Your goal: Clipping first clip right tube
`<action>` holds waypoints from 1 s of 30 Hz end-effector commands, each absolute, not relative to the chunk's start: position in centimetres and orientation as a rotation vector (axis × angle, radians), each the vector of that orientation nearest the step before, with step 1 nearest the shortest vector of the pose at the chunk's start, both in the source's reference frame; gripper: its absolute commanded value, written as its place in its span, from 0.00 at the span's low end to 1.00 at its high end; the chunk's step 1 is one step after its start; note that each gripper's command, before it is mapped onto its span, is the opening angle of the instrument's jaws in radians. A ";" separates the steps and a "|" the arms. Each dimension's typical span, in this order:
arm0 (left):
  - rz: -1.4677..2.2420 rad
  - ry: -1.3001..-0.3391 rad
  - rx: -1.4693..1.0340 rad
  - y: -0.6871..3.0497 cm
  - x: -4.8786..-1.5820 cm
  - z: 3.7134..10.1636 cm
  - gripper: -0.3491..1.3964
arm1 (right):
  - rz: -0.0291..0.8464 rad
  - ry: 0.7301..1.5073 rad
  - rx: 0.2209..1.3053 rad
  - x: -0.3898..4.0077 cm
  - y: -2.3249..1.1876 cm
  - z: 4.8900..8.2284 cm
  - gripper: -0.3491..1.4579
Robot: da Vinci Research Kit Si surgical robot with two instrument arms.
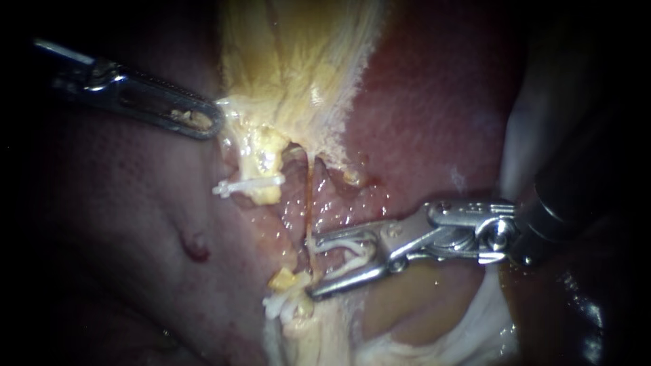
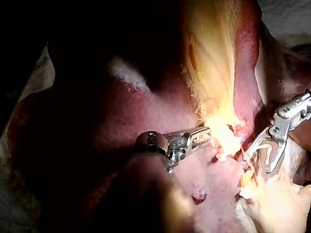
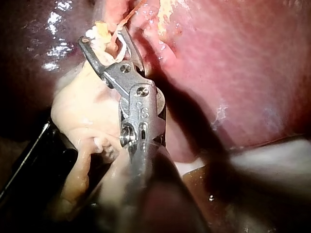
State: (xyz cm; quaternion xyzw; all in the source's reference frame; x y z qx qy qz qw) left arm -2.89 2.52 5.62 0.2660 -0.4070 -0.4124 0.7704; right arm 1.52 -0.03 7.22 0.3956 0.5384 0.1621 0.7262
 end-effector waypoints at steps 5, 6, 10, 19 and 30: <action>-0.894 -0.883 0.577 2.52 -2.89 5.62 0.00 | 0.360 1.187 0.865 1.56 -0.03 7.27 0.47; -0.894 -0.883 0.577 2.52 -2.89 5.62 0.00 | 0.361 1.187 0.865 1.57 -0.03 7.29 0.47; -0.894 -0.883 0.577 2.52 -2.89 5.62 0.00 | 0.361 1.187 0.863 1.57 -0.02 7.34 0.47; -0.894 -0.883 0.577 2.52 -2.89 5.62 0.00 | 0.357 1.195 0.867 1.59 -0.01 7.42 0.47; -0.894 -0.883 0.577 2.52 -2.89 5.62 0.00 | 0.357 1.260 0.993 1.69 -0.09 7.30 0.47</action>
